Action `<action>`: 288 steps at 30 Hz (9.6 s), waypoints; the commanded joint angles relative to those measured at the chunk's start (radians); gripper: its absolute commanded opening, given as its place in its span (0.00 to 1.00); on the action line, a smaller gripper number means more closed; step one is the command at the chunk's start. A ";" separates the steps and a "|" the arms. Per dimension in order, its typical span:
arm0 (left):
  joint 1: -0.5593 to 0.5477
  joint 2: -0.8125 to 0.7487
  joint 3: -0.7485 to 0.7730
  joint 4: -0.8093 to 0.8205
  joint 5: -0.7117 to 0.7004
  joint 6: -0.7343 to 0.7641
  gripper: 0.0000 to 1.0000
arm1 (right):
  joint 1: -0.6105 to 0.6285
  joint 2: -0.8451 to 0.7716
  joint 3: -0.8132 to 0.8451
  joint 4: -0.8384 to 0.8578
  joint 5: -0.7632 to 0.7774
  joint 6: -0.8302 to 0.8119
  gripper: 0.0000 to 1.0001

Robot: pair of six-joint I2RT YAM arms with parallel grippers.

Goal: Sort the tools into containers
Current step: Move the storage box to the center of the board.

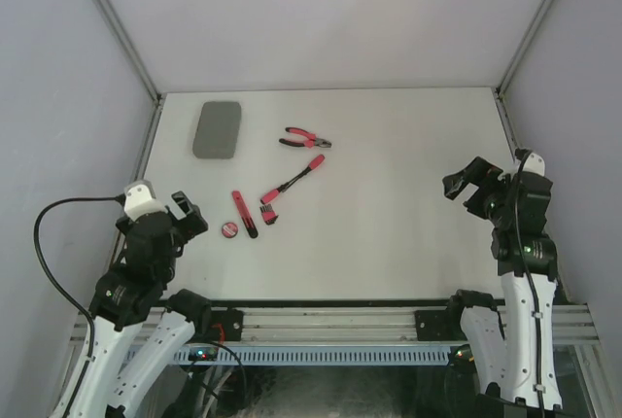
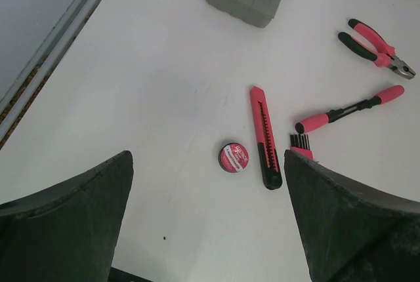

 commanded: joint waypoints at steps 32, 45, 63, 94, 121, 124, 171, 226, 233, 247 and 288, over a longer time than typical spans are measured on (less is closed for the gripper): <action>0.028 0.368 0.171 0.251 0.160 0.073 1.00 | -0.134 0.166 0.027 0.032 -0.359 0.032 1.00; 0.127 0.598 0.097 0.449 0.334 -0.027 1.00 | -0.068 0.187 -0.020 0.096 -0.383 0.053 1.00; 0.435 0.807 0.085 0.779 0.465 -0.032 1.00 | 0.022 0.163 -0.096 0.152 -0.295 0.044 1.00; 0.588 1.340 0.325 1.151 0.647 -0.020 1.00 | 0.042 0.164 -0.156 0.207 -0.202 0.116 1.00; 0.637 1.886 1.116 0.650 0.966 0.092 0.97 | 0.076 0.166 -0.157 0.212 -0.260 0.024 1.00; 0.636 1.925 1.182 0.584 0.982 0.088 0.95 | 0.077 0.169 -0.156 0.214 -0.265 0.028 1.00; 0.600 2.016 1.459 0.010 0.877 0.147 0.70 | 0.087 0.171 -0.157 0.219 -0.324 0.040 0.97; 0.118 1.392 0.182 0.637 0.877 -0.006 0.52 | 0.190 0.103 -0.156 0.163 -0.266 0.048 0.95; 0.050 1.362 0.176 0.639 0.850 -0.035 0.52 | 0.219 0.104 -0.156 0.156 -0.236 0.056 0.95; -0.004 1.286 0.191 0.578 0.773 -0.002 0.60 | 0.285 0.115 -0.157 0.178 -0.172 0.091 0.95; 0.071 1.429 0.373 0.766 0.873 -0.011 0.68 | 0.292 0.067 -0.163 0.108 -0.120 0.077 0.95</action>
